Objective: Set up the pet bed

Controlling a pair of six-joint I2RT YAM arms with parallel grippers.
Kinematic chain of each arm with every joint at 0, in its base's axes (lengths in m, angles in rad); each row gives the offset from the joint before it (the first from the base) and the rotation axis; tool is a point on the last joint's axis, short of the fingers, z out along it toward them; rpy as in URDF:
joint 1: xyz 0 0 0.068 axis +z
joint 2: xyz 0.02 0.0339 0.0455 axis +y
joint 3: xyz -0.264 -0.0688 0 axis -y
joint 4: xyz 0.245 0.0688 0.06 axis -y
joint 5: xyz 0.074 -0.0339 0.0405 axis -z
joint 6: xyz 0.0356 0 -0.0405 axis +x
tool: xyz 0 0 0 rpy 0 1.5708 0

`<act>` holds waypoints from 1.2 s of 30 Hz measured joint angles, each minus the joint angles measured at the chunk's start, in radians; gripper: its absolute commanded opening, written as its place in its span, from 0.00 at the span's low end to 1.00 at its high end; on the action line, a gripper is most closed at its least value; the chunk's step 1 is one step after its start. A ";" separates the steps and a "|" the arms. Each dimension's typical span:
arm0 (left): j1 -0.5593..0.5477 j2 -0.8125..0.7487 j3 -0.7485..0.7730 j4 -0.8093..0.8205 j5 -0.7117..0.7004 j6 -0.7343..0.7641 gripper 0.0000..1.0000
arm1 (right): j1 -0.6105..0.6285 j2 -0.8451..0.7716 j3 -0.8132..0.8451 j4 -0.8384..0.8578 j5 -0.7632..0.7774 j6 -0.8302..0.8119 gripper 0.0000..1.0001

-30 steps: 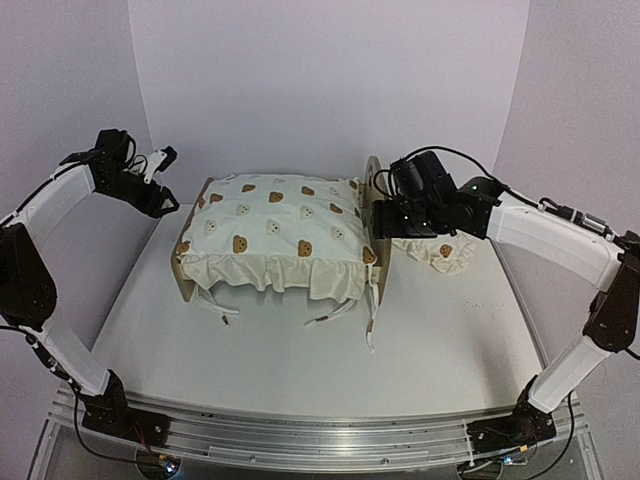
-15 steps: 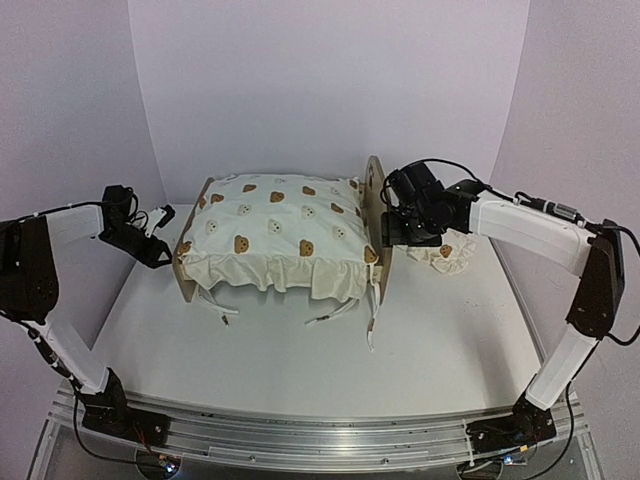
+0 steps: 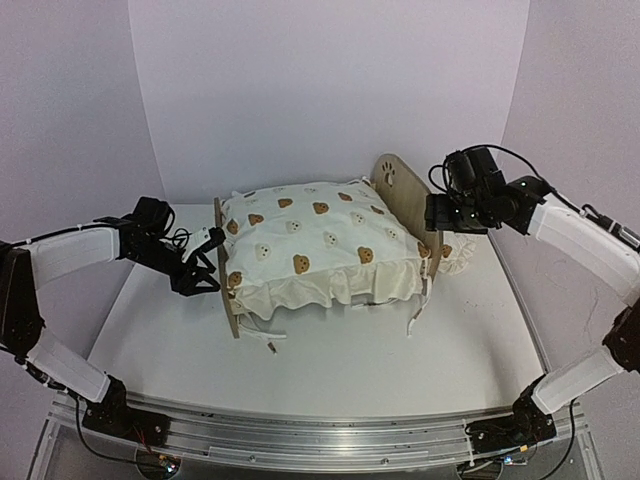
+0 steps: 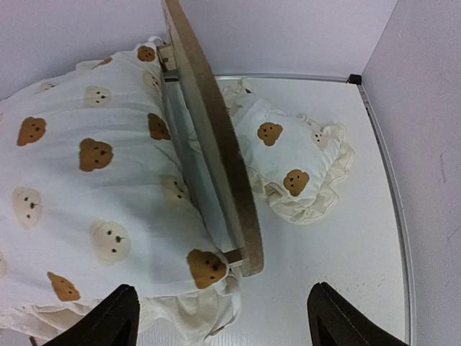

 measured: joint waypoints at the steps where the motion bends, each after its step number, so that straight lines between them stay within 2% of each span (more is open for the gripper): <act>1: -0.021 -0.012 -0.002 0.000 0.024 0.005 0.59 | 0.000 -0.017 0.000 0.000 -0.007 -0.008 0.71; 4: -0.045 -0.038 -0.003 0.000 0.076 0.011 0.57 | 0.008 -0.056 0.000 0.003 -0.064 -0.026 0.61; 7: -0.045 -0.058 -0.003 0.001 0.090 -0.009 0.55 | 0.070 -0.056 -0.010 0.048 -0.146 -0.052 0.59; 10: -0.037 -0.067 -0.003 0.001 0.088 -0.046 0.55 | 0.253 0.012 -0.020 0.141 -0.242 -0.121 0.56; 13: -0.027 -0.093 -0.002 0.008 0.091 -0.078 0.55 | 0.434 0.151 -0.018 0.247 -0.332 -0.184 0.54; 16: -0.019 -0.147 -0.002 0.030 0.097 -0.102 0.55 | 0.552 0.302 -0.012 0.340 -0.398 -0.221 0.49; 21: -0.019 -0.218 -0.002 0.071 0.117 -0.111 0.53 | 0.589 0.482 0.060 0.406 -0.421 -0.226 0.51; 24: -0.019 -0.222 -0.002 0.079 0.127 -0.113 0.51 | 0.583 0.547 0.115 0.437 -0.391 -0.223 0.47; 27: -0.019 -0.222 -0.002 0.080 0.140 -0.118 0.50 | 0.581 0.593 0.168 0.456 -0.328 -0.221 0.36; 33: -0.040 -0.222 -0.001 0.074 0.132 -0.086 0.52 | 0.577 0.651 0.241 0.477 -0.210 -0.208 0.01; 36: -0.093 -0.207 0.020 0.052 0.086 -0.052 0.56 | 0.571 0.654 0.253 0.480 -0.181 -0.204 0.00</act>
